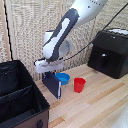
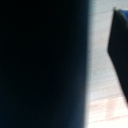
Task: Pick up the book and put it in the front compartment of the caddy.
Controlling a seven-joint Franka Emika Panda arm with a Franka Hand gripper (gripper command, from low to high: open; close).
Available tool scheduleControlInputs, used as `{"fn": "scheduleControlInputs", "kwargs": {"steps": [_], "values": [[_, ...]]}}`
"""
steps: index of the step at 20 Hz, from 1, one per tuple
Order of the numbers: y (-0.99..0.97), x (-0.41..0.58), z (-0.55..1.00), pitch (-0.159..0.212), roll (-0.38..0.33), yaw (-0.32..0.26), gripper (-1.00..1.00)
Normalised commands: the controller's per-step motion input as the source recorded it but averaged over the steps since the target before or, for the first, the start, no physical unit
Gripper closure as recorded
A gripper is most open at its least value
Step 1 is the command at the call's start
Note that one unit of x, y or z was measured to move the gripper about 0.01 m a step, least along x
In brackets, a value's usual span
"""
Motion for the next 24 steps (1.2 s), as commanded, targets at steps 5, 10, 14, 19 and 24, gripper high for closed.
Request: {"fn": "scheduleControlInputs", "kwargs": {"steps": [5,10,14,19,24], "values": [[0.01,-0.085,0.42,0.063,0.066,-0.04,1.0],[-0.33,-0.242,0.91,0.059,0.091,-0.211,1.0],[-0.36,0.011,0.93,0.103,0.05,-0.265,1.0],[-0.22,0.01,0.83,0.074,0.029,-0.321,1.0],[-0.16,-0.025,0.7,0.032,0.039,-0.347,1.0]]}}
